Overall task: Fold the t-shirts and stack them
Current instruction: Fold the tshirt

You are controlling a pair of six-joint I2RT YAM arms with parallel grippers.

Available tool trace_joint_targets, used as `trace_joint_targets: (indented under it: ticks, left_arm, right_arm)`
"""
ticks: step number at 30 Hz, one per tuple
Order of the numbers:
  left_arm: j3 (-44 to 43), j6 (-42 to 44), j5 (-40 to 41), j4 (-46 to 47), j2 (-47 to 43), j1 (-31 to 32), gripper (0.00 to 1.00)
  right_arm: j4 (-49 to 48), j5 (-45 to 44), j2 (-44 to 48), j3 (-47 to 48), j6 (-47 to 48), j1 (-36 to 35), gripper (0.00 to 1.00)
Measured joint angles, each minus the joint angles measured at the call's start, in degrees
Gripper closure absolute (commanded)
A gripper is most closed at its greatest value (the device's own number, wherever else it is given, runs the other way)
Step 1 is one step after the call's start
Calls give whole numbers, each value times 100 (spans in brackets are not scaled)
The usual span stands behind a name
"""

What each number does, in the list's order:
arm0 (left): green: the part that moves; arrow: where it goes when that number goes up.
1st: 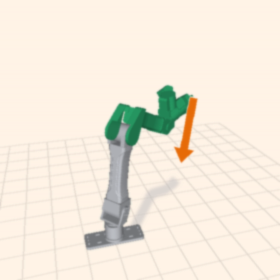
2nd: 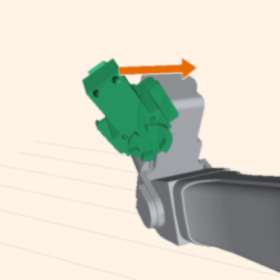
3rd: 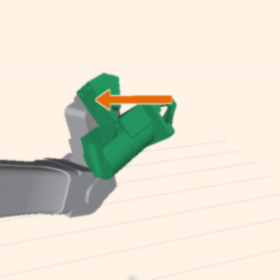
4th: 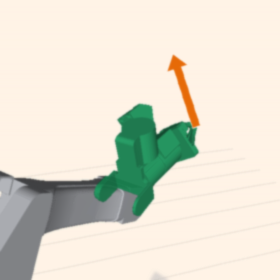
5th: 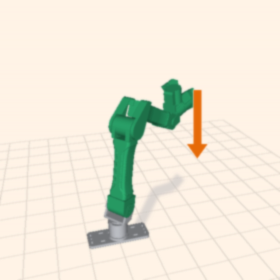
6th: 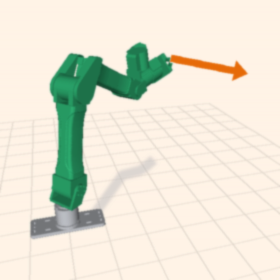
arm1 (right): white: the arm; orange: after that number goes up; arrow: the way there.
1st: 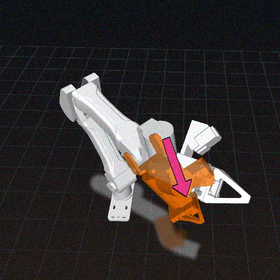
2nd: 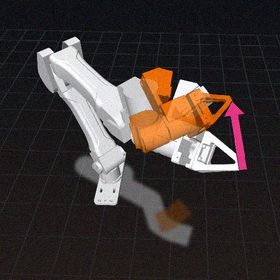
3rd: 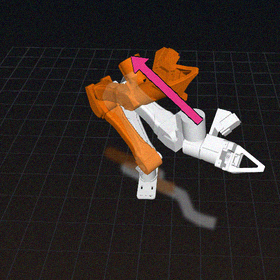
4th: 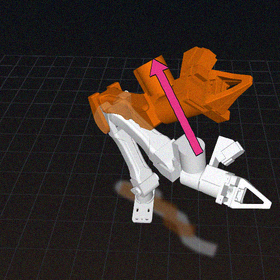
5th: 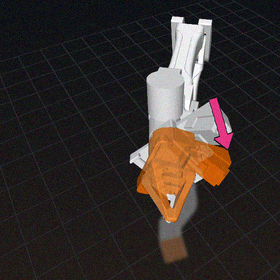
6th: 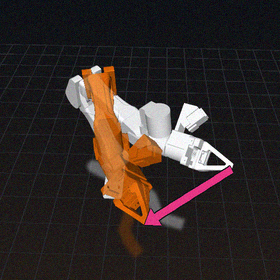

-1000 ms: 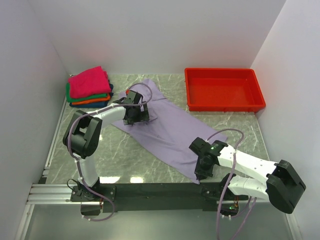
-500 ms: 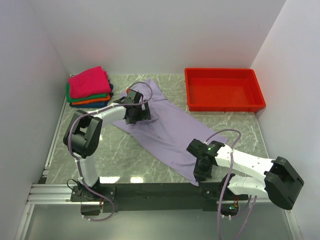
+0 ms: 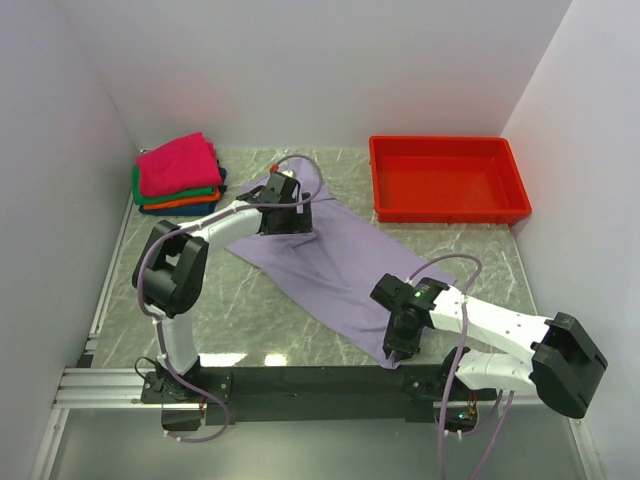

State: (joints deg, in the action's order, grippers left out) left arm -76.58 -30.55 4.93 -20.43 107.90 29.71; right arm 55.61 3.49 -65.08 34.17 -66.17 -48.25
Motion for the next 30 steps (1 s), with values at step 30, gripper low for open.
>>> trace_joint_targets:
  ticks: [30]
  left_arm:
    - [-22,118,-66,-118,358,-33,1]
  right_arm:
    - [247,61,72,-26,-111,-74,67]
